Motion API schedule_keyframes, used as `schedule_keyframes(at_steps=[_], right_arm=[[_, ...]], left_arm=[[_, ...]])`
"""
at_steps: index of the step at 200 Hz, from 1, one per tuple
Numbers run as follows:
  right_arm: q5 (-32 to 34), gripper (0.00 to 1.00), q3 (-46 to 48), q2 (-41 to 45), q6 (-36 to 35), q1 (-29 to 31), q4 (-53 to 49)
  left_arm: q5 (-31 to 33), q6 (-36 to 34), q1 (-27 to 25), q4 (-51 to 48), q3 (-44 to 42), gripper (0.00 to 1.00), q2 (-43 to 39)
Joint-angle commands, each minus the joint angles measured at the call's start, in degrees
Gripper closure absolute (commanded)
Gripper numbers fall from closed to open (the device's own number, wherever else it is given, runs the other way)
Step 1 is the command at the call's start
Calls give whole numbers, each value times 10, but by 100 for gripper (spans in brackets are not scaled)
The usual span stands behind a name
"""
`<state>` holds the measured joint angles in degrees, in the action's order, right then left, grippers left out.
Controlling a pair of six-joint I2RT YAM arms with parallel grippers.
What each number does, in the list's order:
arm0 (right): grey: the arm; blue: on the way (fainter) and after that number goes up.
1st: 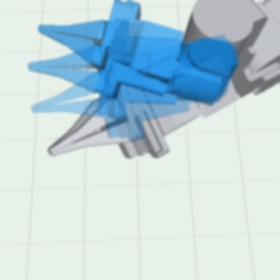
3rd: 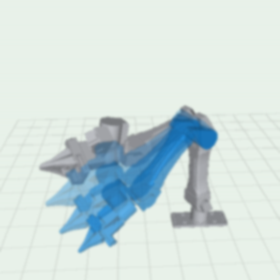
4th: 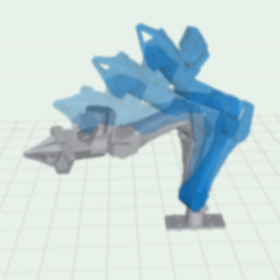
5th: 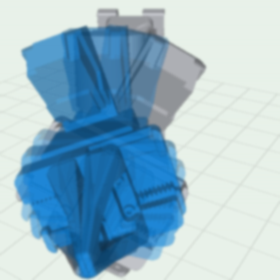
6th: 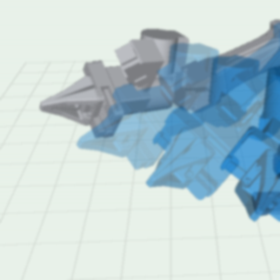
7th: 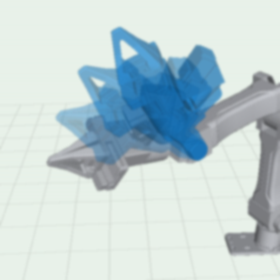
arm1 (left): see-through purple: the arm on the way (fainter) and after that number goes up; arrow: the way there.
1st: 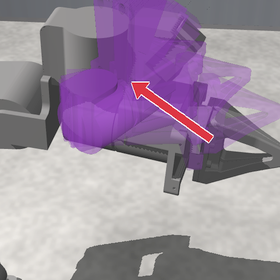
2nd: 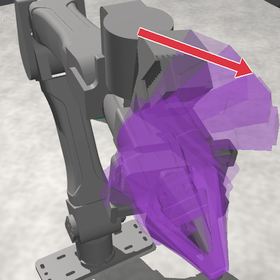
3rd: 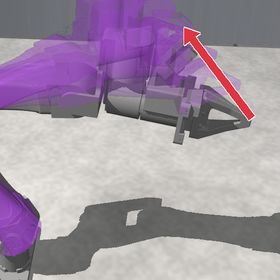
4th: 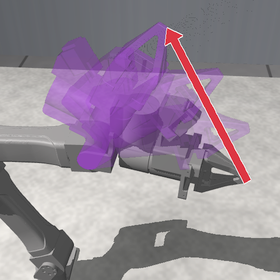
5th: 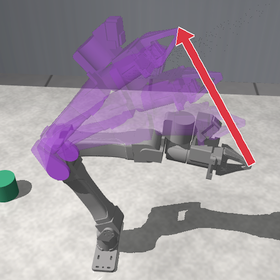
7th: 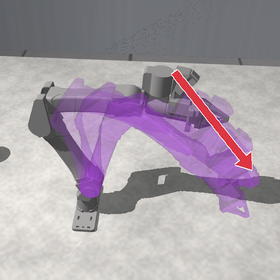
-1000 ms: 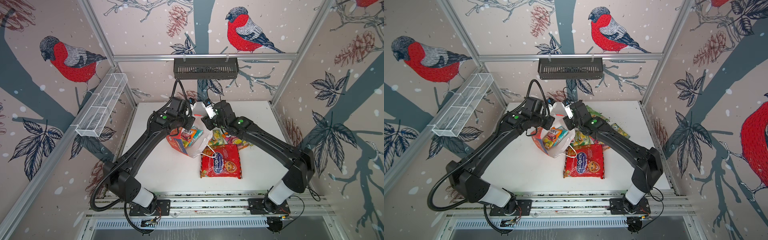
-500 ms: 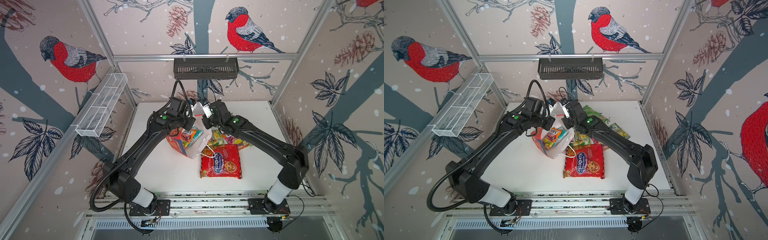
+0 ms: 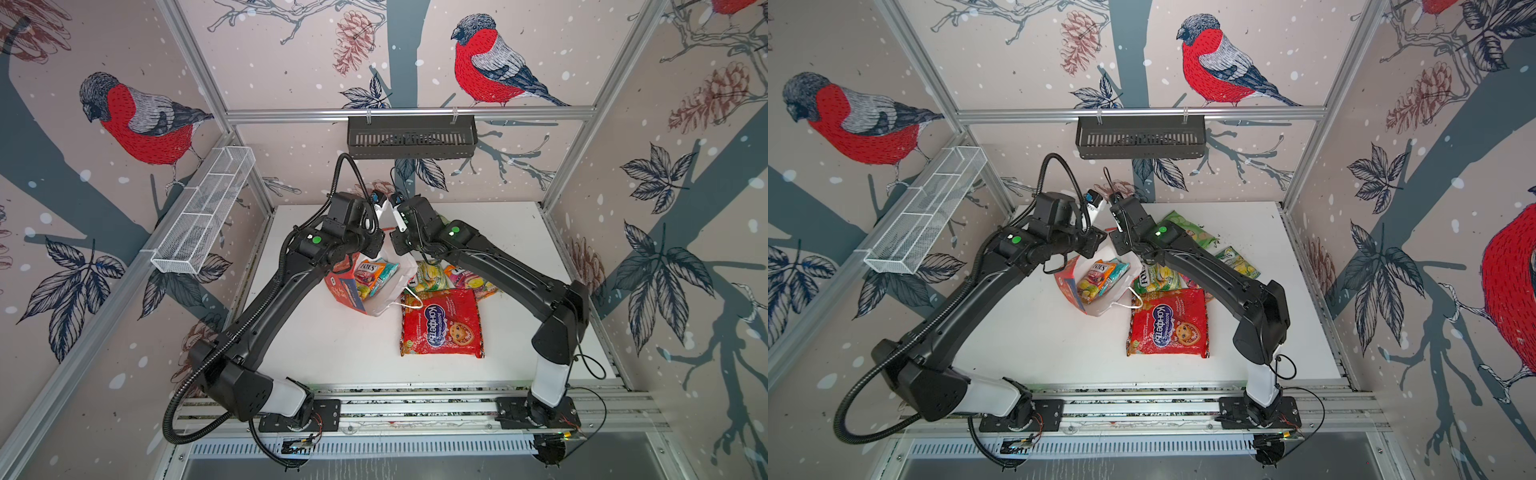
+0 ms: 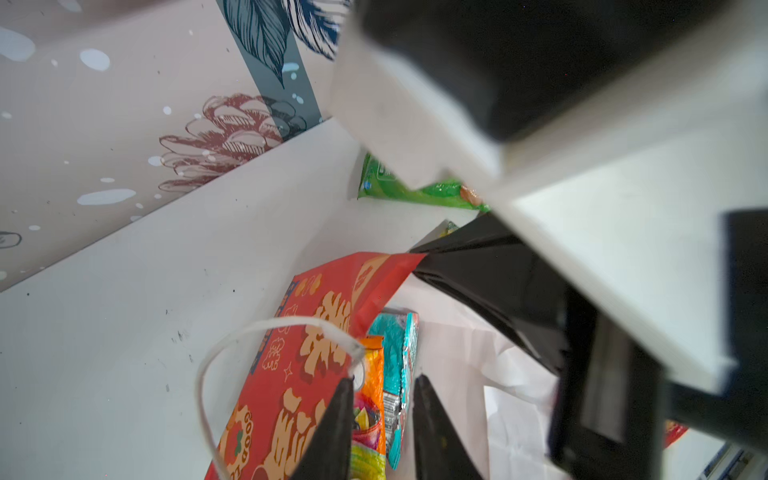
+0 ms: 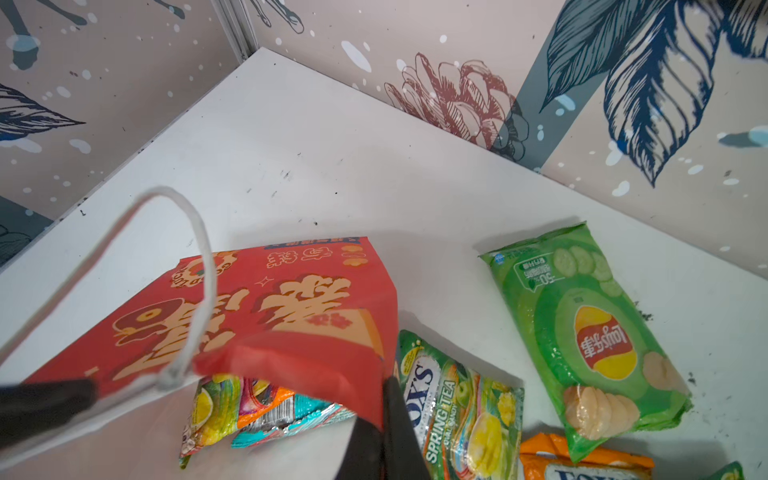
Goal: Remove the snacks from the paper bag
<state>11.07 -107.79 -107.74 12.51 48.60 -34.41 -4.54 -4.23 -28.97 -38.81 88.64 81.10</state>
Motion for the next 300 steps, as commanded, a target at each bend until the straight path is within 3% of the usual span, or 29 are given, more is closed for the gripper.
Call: schedule_keyframes(at_steps=[1, 36, 82, 187, 262, 300], right_arm=[[0, 95, -28, -16, 40, 0, -52], [-4, 94, -57, -34, 56, -3, -69], [-22, 94, -69, -38, 56, -4, -65], [-31, 94, -67, -35, 60, -3, -76], [-33, 94, -56, -34, 64, -3, -69], [-32, 94, -57, -36, 64, -3, -68]], left_arm=[[-4, 6, 1, 35, 5, 74, -26], [55, 21, -1, 27, -7, 76, -93], [129, 59, 0, -91, -43, 73, -123], [88, 95, 0, -102, -94, 70, -108], [136, 89, 1, -110, -107, 73, -87], [158, 85, 1, -103, -106, 83, -87]])
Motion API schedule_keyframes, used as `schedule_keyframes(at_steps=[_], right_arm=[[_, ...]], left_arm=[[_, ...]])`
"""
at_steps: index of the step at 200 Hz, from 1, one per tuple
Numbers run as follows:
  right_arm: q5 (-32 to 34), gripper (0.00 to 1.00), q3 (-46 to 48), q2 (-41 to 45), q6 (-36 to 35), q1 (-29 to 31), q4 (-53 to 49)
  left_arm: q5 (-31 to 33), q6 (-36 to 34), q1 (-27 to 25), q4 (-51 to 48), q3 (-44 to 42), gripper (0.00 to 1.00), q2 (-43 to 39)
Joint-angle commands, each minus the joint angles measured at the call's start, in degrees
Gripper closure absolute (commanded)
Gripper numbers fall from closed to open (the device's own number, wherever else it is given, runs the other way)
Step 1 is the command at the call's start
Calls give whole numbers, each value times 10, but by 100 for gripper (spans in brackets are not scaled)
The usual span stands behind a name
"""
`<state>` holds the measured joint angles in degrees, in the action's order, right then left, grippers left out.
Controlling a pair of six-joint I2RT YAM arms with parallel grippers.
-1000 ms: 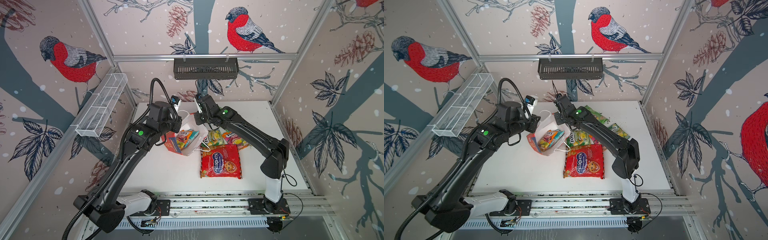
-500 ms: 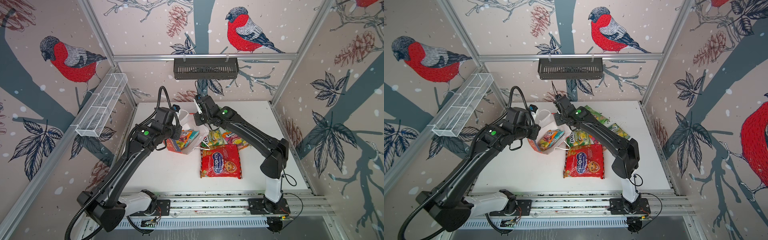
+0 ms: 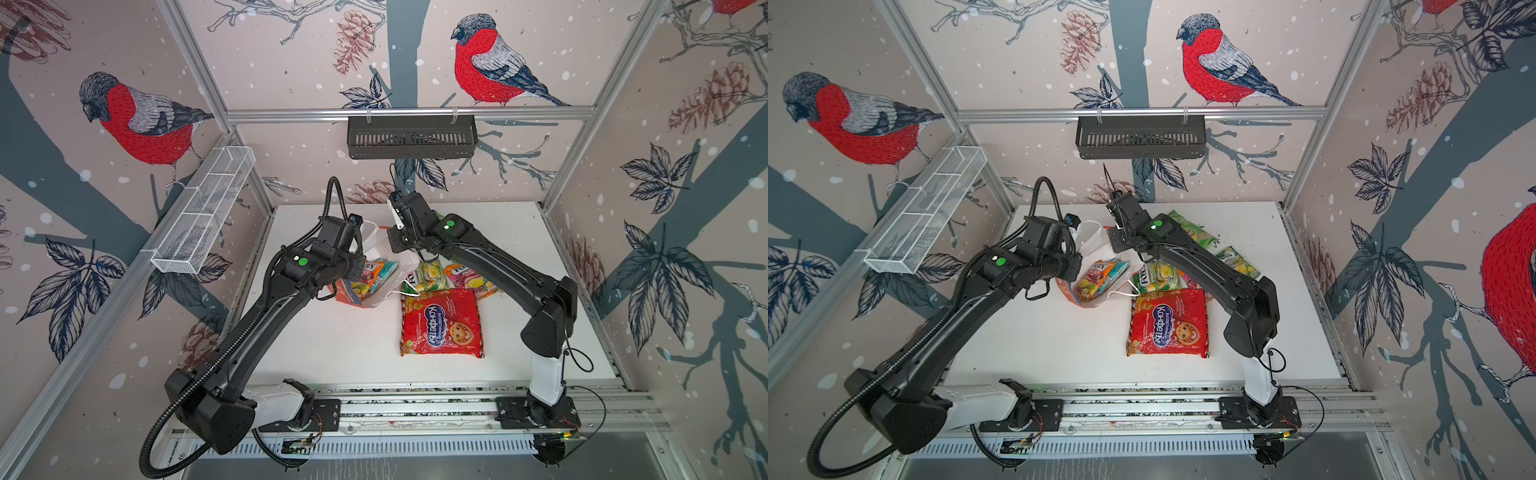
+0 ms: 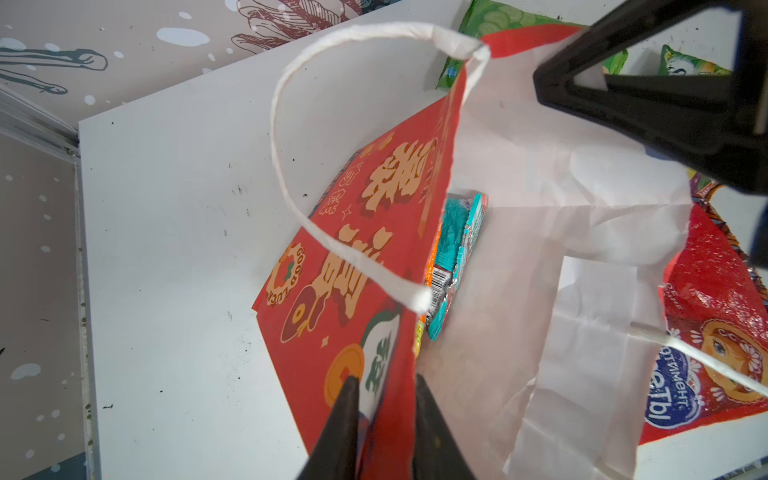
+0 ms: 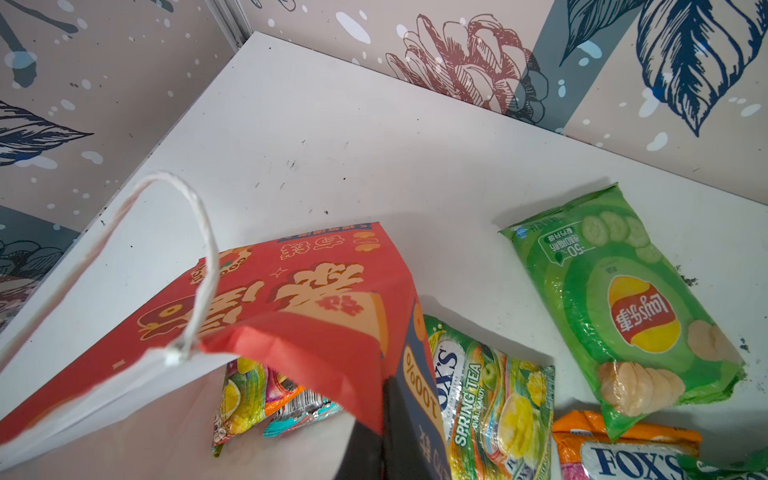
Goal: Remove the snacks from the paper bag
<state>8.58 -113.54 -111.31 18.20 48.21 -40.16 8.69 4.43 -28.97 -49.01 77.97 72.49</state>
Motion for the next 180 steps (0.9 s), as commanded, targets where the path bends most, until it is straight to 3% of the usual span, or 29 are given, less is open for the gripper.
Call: schedule_keyframes(at_steps=[1, 36, 47, 73, 92, 119, 152, 180], right_arm=[[-7, 94, 1, 0, 7, 1, -11], [-6, 92, 2, -2, 5, -1, -6], [-6, 87, 3, -3, 3, -3, -2], [-22, 74, 4, -3, 5, -13, 20], [-43, 72, 14, 4, 13, -26, 45], [-88, 60, 47, 30, 33, -53, 94], [-197, 53, 168, 125, 70, -90, 230], [-293, 51, 312, 217, 155, -121, 404]], left_arm=[[27, -2, 1, -1, 1, 83, -2], [43, -14, 1, 0, 0, 95, 1], [55, -17, 1, 4, -5, 100, 2], [79, -20, 1, 44, -25, 100, -7], [87, -17, 1, 74, -32, 100, -12], [85, -18, 1, 109, -41, 100, 0], [111, -21, 0, 160, -56, 100, 7], [154, -29, -4, 202, -73, 100, 4]])
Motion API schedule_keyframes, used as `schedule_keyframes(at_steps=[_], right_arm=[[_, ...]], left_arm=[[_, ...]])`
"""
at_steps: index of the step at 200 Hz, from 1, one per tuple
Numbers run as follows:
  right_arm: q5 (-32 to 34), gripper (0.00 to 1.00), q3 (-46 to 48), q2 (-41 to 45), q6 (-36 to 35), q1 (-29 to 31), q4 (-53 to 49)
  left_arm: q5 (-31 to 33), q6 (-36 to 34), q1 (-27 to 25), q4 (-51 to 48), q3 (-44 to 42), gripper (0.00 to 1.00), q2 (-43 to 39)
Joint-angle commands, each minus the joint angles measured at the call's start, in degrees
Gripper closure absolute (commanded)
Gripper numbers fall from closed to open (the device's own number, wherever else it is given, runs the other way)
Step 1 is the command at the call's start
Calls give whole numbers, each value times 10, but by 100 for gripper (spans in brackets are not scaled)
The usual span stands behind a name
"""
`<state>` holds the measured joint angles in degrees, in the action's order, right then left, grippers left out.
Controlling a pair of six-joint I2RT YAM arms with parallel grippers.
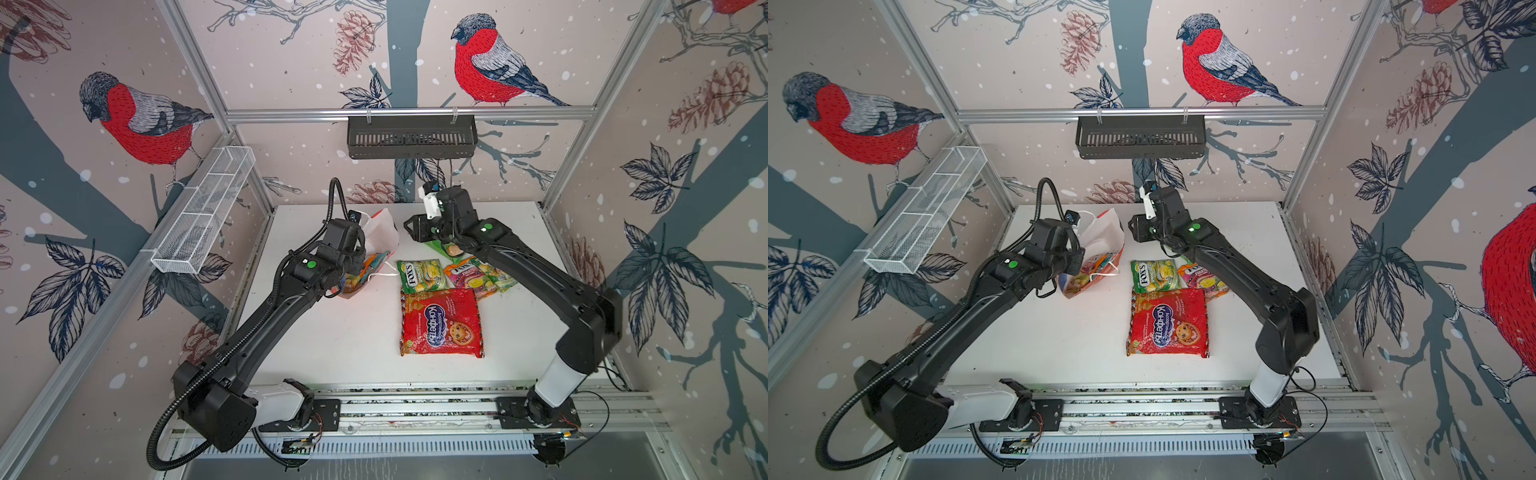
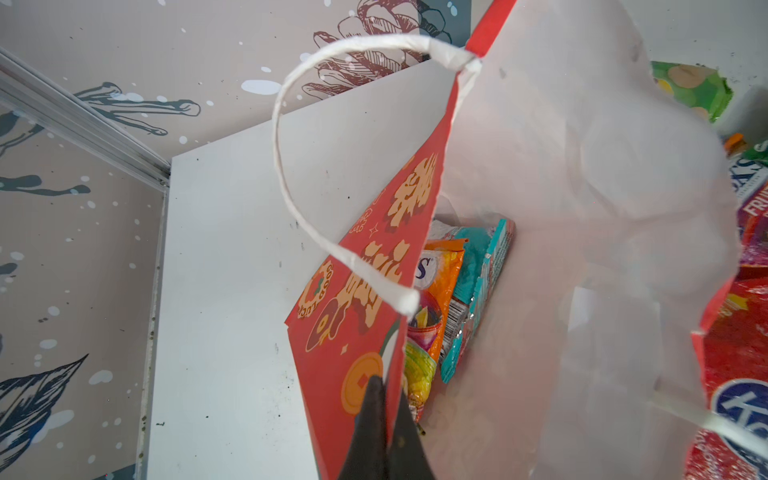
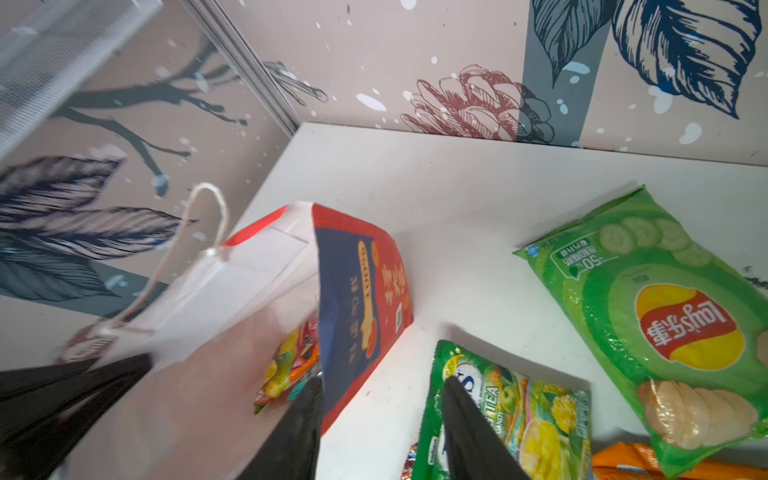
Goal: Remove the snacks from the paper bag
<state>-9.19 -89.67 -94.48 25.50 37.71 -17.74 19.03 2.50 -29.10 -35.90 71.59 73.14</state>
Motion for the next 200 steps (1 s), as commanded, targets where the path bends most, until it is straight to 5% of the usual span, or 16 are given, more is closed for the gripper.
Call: schedule_keyframes(at_steps=[1, 49, 92, 145, 200], right_arm=[[-119, 51, 77, 51, 85, -16, 183], [-168, 56, 83, 36, 145, 46, 237], [-135, 71, 87, -20, 232, 68, 239], [-92, 72, 130, -36, 288, 68, 218], [-128, 72, 102, -97, 282, 44, 132]], left_arm=[[52, -11, -3, 72, -10, 100, -2], [46, -2, -34, 121, 0, 100, 21], [47, 26, -41, 146, -3, 100, 30], [15, 67, -43, 164, -38, 100, 23], [9, 89, -68, 166, -35, 100, 29]])
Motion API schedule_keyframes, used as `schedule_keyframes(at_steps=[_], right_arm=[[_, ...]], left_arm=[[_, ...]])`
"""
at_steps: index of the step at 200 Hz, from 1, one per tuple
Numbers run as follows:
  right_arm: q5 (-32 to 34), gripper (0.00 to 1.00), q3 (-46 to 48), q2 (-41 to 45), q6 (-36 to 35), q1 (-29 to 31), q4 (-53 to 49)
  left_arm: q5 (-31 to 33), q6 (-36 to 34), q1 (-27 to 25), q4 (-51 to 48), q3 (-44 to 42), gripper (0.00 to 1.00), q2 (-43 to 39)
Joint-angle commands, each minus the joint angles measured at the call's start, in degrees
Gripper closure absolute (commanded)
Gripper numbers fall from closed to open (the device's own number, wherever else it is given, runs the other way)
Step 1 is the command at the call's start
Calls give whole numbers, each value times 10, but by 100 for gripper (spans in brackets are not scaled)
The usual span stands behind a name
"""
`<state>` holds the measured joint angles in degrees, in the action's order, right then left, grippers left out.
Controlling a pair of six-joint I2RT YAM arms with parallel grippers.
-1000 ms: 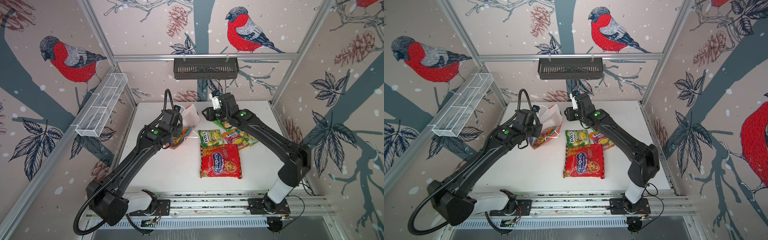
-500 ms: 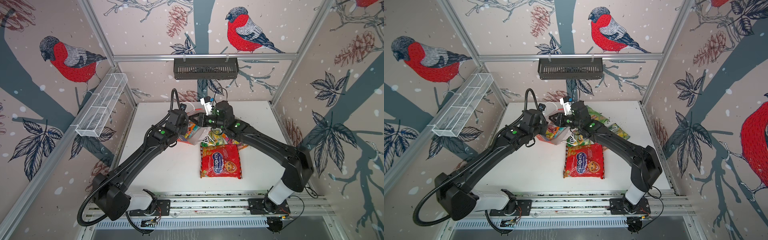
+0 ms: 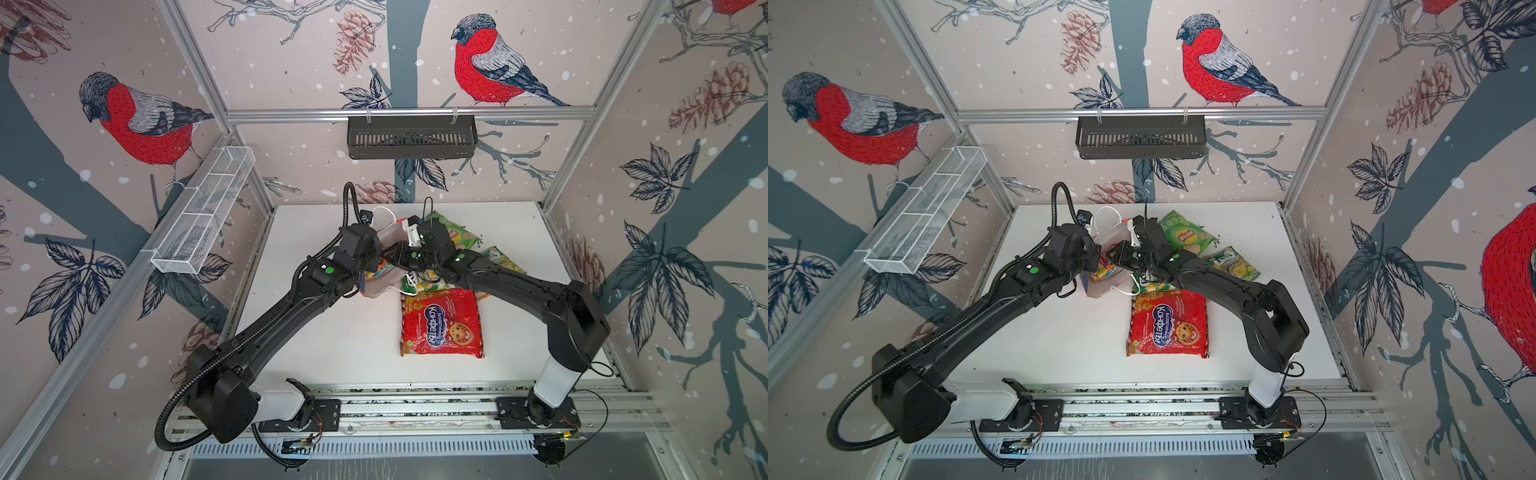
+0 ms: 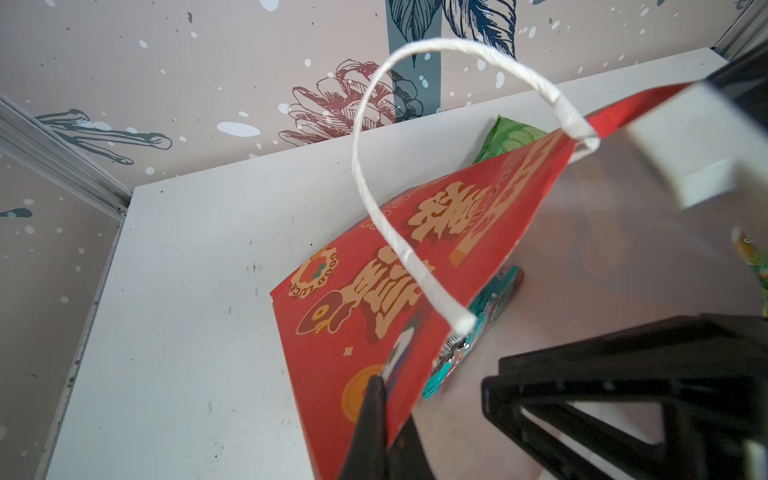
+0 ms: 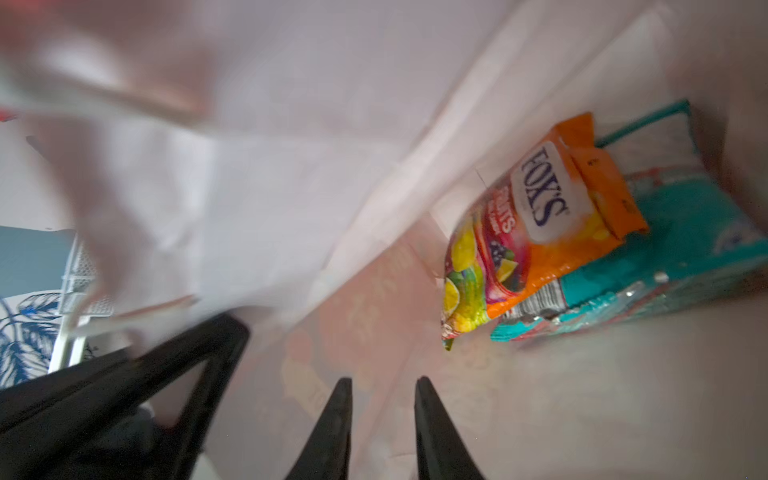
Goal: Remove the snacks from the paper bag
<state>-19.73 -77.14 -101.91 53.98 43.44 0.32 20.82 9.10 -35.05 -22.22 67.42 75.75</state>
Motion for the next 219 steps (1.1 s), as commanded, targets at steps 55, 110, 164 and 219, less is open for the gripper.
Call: schedule_keyframes(at_steps=[55, 110, 164, 219], right_arm=[[-8, 71, -42, -51, -62, -39, -96], [23, 63, -93, -74, -65, -9, -110], [38, 63, -97, -67, -75, 0, -132], [42, 60, -71, -69, -68, -12, -112]], left_arm=[[-17, 29, -18, 16, 2, 100, 8], [-49, 45, -19, 6, 4, 100, 33], [-68, 52, -20, -26, 56, 100, 69], [-100, 69, -20, -51, 96, 100, 102]])
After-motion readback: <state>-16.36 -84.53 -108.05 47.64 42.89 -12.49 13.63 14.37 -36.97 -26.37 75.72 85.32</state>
